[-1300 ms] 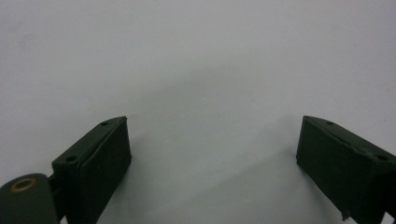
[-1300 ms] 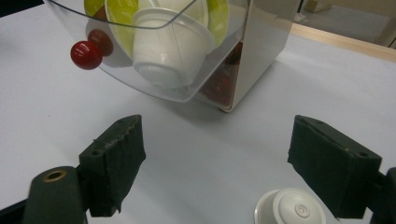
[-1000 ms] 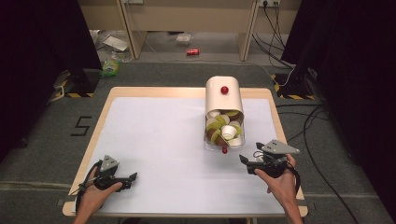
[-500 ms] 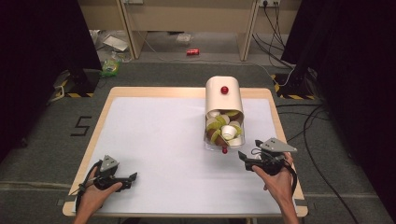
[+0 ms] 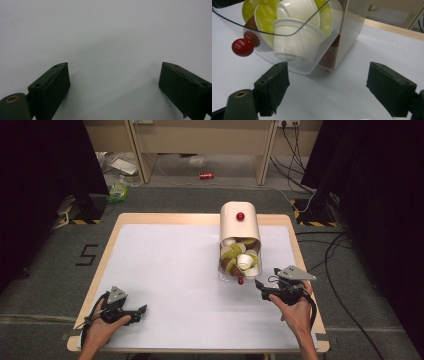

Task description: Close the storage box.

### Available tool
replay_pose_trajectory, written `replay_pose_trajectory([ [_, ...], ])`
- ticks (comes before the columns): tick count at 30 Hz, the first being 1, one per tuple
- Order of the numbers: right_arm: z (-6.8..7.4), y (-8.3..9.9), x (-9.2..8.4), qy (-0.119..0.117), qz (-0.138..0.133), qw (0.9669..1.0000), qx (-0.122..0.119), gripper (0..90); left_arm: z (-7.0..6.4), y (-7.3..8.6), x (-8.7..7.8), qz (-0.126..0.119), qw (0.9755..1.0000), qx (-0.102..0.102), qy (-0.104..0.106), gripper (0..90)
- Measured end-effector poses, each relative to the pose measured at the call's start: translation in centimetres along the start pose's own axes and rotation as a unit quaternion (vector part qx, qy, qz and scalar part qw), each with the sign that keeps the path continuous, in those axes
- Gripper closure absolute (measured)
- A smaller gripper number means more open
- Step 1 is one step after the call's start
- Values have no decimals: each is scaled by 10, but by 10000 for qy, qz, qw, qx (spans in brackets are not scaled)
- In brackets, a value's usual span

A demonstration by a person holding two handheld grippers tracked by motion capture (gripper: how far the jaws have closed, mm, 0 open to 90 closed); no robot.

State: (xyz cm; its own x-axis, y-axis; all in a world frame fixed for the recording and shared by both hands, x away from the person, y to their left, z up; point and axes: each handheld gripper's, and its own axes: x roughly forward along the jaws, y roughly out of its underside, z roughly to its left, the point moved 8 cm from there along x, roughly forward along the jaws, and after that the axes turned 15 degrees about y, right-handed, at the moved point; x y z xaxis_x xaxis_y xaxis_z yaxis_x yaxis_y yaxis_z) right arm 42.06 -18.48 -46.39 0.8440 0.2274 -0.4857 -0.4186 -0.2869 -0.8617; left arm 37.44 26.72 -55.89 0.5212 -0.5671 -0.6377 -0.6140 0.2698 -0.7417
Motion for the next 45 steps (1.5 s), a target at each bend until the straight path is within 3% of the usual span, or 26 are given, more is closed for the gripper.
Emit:
replay_pose_trajectory([
  [23,-1,-1,2,60,17,10000,14,151,0,0,0,0,10000,0,0,91],
  [31,-2,-6,1,25,-98,9996,251,158,0,0,0,0,10000,0,-1,91],
  [45,-3,-8,2,51,-153,9992,357,157,0,0,0,-1,10000,2,-5,90],
])
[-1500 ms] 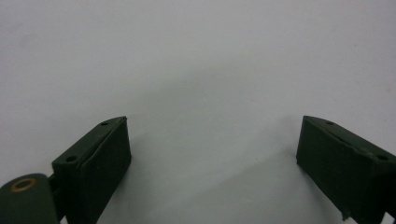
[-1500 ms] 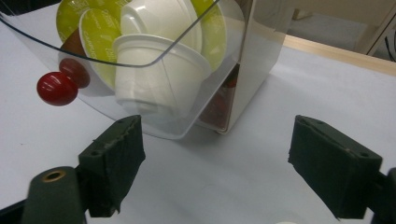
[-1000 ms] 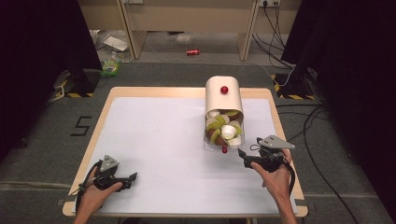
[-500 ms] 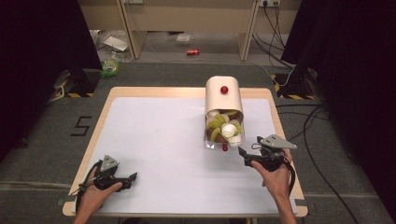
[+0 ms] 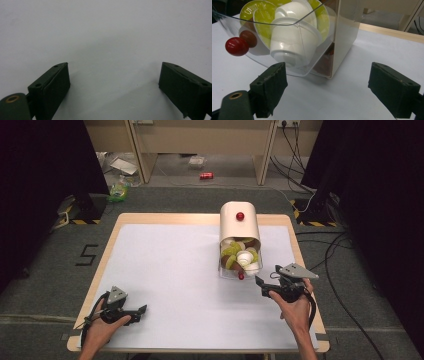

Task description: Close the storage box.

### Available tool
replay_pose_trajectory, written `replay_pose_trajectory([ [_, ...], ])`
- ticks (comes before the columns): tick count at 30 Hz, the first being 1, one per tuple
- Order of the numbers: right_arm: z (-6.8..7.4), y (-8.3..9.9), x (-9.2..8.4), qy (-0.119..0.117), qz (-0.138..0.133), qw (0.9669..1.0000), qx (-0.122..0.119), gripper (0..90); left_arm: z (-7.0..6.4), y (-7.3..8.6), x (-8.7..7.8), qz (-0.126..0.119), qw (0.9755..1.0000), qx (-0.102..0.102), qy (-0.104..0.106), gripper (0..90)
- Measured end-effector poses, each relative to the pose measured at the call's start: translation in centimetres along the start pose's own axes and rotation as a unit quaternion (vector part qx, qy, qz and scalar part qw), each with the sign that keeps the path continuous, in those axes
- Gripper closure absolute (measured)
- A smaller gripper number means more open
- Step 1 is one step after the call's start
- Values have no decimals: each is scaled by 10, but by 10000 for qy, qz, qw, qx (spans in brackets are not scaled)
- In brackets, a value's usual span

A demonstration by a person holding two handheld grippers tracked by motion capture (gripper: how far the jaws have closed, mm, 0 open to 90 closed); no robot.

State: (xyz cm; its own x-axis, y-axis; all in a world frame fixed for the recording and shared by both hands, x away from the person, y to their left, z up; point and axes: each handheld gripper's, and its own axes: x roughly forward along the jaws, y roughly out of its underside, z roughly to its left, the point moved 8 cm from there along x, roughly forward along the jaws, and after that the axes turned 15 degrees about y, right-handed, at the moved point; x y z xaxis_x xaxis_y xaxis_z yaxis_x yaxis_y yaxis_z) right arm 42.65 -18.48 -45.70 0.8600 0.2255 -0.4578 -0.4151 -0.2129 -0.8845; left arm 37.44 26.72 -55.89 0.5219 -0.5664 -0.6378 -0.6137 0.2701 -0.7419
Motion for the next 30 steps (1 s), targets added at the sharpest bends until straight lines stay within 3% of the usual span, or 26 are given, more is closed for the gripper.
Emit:
replay_pose_trajectory([
  [30,-2,-5,6,98,-48,9999,21,154,0,0,0,3,10000,4,-6,90],
])
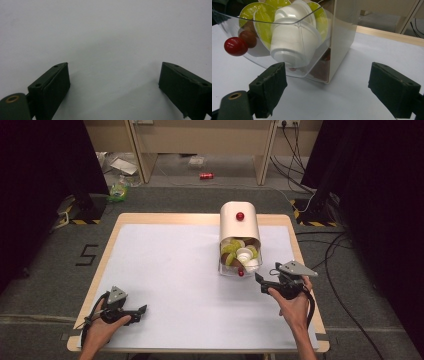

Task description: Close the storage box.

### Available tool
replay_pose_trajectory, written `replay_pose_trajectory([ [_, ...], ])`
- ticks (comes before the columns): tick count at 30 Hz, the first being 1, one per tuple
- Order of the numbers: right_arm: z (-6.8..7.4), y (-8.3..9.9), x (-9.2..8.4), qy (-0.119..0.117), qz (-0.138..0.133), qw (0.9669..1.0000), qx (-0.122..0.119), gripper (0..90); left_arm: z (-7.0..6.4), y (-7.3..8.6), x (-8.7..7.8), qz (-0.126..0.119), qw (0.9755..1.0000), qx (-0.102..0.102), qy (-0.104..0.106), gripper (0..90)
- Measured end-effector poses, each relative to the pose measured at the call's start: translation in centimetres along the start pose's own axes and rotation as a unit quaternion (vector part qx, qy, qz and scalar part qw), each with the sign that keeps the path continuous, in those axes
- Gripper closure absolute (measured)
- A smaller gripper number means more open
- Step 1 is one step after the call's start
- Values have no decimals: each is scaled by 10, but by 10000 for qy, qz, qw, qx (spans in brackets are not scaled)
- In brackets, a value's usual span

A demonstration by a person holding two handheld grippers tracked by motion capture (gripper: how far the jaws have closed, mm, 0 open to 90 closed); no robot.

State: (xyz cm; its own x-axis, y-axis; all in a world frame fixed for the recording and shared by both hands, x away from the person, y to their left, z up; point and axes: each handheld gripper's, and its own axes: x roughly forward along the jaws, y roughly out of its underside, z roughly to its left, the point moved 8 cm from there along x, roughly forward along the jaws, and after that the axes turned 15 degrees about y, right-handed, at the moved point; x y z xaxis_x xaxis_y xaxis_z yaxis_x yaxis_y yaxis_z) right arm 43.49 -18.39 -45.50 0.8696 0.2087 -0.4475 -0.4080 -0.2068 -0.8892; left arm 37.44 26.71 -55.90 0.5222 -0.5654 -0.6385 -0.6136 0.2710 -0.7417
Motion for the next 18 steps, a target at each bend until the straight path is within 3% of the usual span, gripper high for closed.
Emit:
replay_pose_trajectory([
  [18,-3,-5,8,56,13,10000,-67,153,0,0,0,-3,10000,-3,-1,90],
])
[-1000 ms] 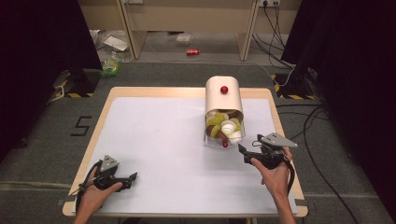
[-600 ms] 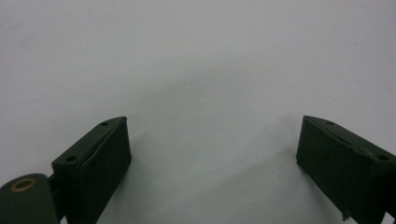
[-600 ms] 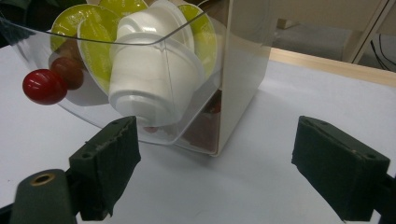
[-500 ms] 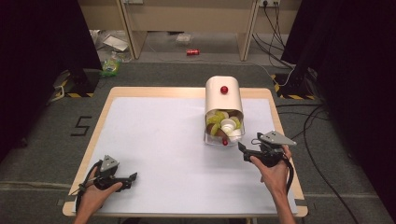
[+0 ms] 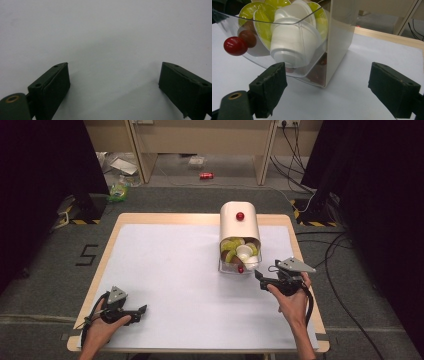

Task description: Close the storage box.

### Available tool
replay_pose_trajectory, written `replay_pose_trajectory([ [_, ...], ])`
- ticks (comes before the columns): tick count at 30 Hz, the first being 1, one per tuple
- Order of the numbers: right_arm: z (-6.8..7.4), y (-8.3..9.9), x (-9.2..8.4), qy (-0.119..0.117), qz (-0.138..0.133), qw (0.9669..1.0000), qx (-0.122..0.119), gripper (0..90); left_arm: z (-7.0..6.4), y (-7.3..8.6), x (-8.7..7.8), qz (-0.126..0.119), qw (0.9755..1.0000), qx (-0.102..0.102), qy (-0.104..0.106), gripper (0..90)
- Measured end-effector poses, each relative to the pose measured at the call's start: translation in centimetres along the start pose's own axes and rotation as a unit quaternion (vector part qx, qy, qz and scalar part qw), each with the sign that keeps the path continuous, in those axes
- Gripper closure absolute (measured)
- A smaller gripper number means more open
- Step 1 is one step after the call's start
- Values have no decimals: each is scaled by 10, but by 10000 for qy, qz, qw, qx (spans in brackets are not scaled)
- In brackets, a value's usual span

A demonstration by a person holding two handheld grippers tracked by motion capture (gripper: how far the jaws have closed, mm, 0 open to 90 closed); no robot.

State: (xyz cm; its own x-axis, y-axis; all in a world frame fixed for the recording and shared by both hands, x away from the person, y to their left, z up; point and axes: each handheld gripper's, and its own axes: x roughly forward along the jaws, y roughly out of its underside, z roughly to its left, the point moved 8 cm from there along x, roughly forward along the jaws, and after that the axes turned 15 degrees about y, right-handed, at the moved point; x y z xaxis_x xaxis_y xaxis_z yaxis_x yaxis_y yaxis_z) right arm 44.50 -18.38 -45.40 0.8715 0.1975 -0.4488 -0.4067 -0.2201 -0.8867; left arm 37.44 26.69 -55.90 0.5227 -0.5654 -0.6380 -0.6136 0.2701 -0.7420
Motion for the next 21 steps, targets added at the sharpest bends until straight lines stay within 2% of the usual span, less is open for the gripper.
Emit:
replay_pose_trajectory([
  [21,-3,-6,12,86,17,10000,13,153,0,0,0,4,10000,0,1,90],
])
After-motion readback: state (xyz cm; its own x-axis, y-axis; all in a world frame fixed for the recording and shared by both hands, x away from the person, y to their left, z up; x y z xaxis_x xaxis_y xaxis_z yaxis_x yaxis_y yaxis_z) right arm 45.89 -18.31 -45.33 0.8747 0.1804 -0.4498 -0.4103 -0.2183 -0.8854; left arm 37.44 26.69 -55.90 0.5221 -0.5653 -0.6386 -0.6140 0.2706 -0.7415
